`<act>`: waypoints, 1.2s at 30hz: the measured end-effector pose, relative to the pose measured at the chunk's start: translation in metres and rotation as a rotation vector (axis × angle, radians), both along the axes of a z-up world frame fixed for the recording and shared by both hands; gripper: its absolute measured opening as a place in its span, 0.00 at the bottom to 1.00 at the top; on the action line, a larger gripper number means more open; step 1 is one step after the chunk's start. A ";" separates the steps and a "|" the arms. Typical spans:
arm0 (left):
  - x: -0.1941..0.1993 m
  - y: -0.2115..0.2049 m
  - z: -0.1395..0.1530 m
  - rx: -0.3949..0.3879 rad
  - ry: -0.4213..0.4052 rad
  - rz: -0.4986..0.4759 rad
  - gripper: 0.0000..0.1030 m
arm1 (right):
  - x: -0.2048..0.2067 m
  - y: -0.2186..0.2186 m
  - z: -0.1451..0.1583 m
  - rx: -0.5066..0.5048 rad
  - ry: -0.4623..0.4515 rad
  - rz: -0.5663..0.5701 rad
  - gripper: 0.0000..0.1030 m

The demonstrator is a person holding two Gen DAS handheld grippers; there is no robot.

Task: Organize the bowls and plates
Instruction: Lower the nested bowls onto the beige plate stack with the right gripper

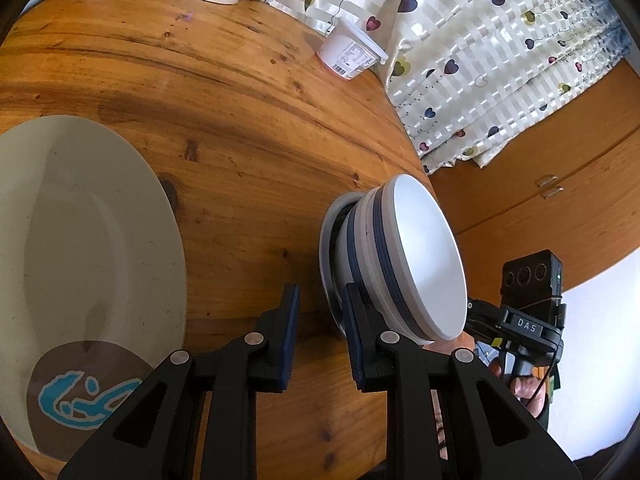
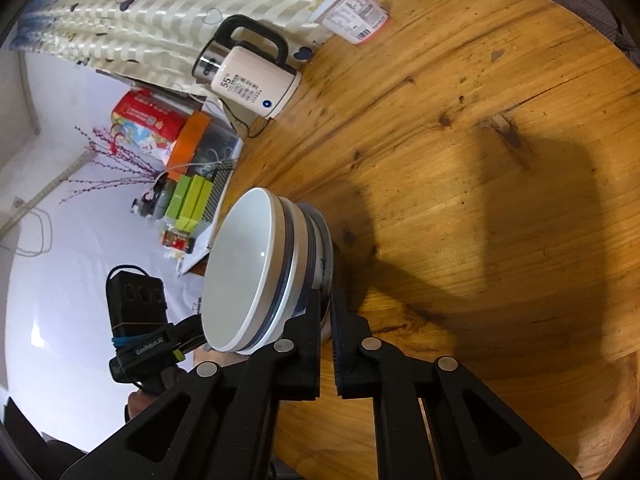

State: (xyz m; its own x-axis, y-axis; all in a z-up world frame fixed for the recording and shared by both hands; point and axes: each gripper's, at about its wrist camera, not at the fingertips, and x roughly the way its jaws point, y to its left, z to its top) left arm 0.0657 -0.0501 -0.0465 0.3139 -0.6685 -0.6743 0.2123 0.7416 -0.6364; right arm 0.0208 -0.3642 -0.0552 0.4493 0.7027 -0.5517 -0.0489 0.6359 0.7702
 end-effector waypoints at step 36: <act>0.003 -0.001 -0.006 -0.076 -0.005 -0.039 0.08 | 0.005 -0.004 0.003 -0.019 -0.008 -0.003 0.06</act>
